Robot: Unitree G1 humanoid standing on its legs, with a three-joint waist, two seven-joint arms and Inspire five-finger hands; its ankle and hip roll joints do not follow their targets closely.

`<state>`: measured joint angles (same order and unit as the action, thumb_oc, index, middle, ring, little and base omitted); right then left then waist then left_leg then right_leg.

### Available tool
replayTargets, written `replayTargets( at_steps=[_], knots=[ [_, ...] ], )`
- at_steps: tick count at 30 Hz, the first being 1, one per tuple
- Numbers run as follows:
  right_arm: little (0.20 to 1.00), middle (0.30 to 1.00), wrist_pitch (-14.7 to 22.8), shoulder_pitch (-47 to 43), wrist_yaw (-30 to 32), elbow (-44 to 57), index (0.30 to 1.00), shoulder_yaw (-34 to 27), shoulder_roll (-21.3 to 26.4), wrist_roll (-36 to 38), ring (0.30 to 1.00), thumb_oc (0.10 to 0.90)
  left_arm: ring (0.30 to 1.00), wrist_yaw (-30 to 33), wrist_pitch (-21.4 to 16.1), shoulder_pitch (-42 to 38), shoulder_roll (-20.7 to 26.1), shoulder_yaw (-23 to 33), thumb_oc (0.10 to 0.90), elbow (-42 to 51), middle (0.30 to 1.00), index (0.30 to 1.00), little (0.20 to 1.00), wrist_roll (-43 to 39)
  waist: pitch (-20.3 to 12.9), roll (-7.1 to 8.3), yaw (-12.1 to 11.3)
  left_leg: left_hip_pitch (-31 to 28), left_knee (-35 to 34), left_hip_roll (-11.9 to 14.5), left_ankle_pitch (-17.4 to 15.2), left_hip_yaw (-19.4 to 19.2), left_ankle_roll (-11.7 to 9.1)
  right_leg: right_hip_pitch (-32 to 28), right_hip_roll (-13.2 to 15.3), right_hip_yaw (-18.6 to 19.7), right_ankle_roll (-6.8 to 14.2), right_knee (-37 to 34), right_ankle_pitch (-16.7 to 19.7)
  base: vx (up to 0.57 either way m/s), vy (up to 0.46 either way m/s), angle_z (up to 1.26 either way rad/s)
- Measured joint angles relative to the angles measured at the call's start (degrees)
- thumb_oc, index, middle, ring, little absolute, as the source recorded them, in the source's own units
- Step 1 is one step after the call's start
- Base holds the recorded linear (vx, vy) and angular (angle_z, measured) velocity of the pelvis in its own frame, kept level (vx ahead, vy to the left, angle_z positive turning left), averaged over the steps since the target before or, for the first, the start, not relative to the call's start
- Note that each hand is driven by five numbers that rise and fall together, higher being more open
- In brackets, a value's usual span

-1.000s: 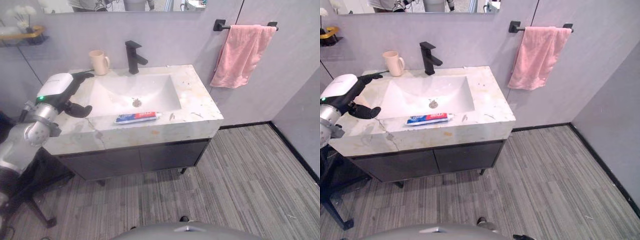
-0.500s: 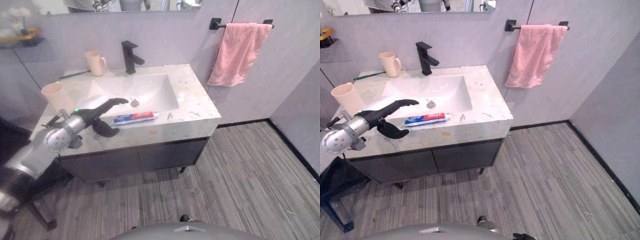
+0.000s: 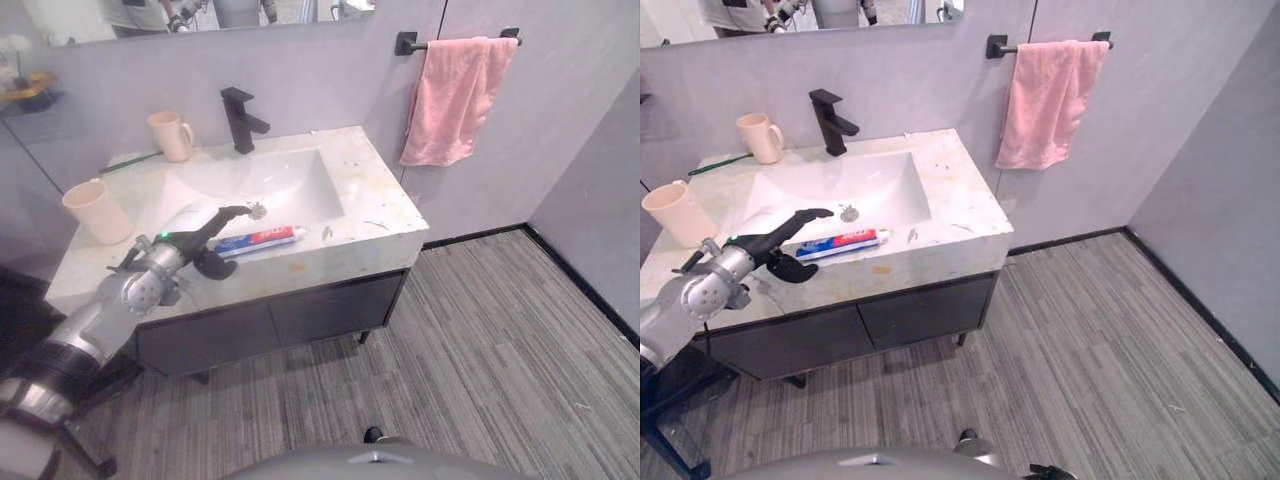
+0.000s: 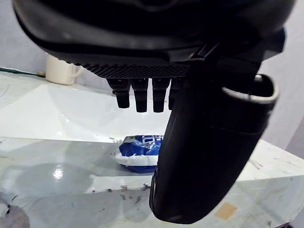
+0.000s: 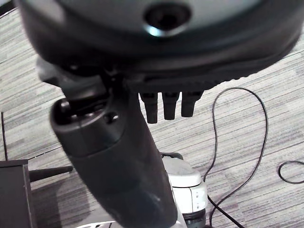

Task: Organize the bathroom.

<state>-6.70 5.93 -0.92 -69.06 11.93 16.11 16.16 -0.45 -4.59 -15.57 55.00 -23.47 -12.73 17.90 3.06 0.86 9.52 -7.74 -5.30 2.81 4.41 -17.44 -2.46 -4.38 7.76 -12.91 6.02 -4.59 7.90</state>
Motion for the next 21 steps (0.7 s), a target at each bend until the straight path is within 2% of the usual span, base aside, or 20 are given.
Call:
replayTargets(
  at_steps=[9,10,11,12,18,21],
  knots=[
    [0.9,0.9,-0.02,0.16,0.27,-0.03,0.9,0.03,0.03,0.01,0.9,0.8,0.9,0.36,0.67,0.0,-0.06,-1.16,0.8,-0.27,0.9,0.9,0.9,2.61,-0.9,-0.4,-0.03,0.13,0.0,0.0,-0.01,0.02,0.0,0.13,0.0,0.05,0.0,0.0,0.01,0.0,-0.003,0.0],
    [0.9,0.9,-0.03,0.16,0.29,-0.03,0.9,0.03,0.03,0.01,0.9,0.8,0.509,0.36,0.72,0.0,-0.1,-1.32,0.54,-0.27,0.509,0.509,0.509,3.11,-0.95,-0.41,0.01,0.14,0.0,0.0,-0.06,0.02,-0.03,0.15,0.0,0.05,-0.01,-0.01,0.01,0.0,0.0,0.0],
    [0.9,0.9,-0.03,0.17,0.3,-0.03,0.9,0.03,0.03,0.01,0.9,0.8,0.321,0.36,0.81,0.0,-0.12,-1.42,0.414,-0.27,0.321,0.321,0.321,3.21,-0.98,-0.41,0.02,0.16,0.0,0.0,-0.06,0.02,-0.03,0.17,0.0,0.06,0.0,-0.01,0.01,0.0,0.0,0.0],
    [0.9,0.9,-0.03,0.18,0.31,-0.03,0.9,0.04,0.03,0.02,0.9,0.8,0.3,0.34,0.89,0.0,-0.12,-1.51,0.4,-0.27,0.3,0.3,0.3,3.21,-1.02,-0.39,0.01,0.18,0.0,0.0,-0.05,0.01,-0.04,0.19,0.0,0.06,0.0,0.0,0.01,0.03,-0.014,0.0],
    [0.9,0.9,0.01,1.07,0.38,-0.24,0.9,-0.16,0.12,1.06,0.9,0.8,0.3,-0.15,1.42,-0.01,-0.27,-3.52,0.4,-0.23,0.3,0.3,0.3,3.76,-1.28,-0.59,-0.26,0.16,0.0,-0.1,0.02,0.01,0.01,0.22,0.02,0.2,0.03,0.0,0.05,0.01,-0.003,0.0],
    [0.9,0.9,0.09,1.17,0.38,-0.48,0.9,-0.19,0.12,1.11,0.9,0.8,0.3,0.31,3.0,-0.16,-0.62,-3.52,0.4,-0.34,0.3,0.3,0.3,4.97,-1.87,-0.59,-0.06,0.22,0.0,-0.08,-0.1,-0.23,0.17,0.34,0.01,0.59,0.14,-0.01,0.13,0.01,0.004,-0.03]
  ],
)
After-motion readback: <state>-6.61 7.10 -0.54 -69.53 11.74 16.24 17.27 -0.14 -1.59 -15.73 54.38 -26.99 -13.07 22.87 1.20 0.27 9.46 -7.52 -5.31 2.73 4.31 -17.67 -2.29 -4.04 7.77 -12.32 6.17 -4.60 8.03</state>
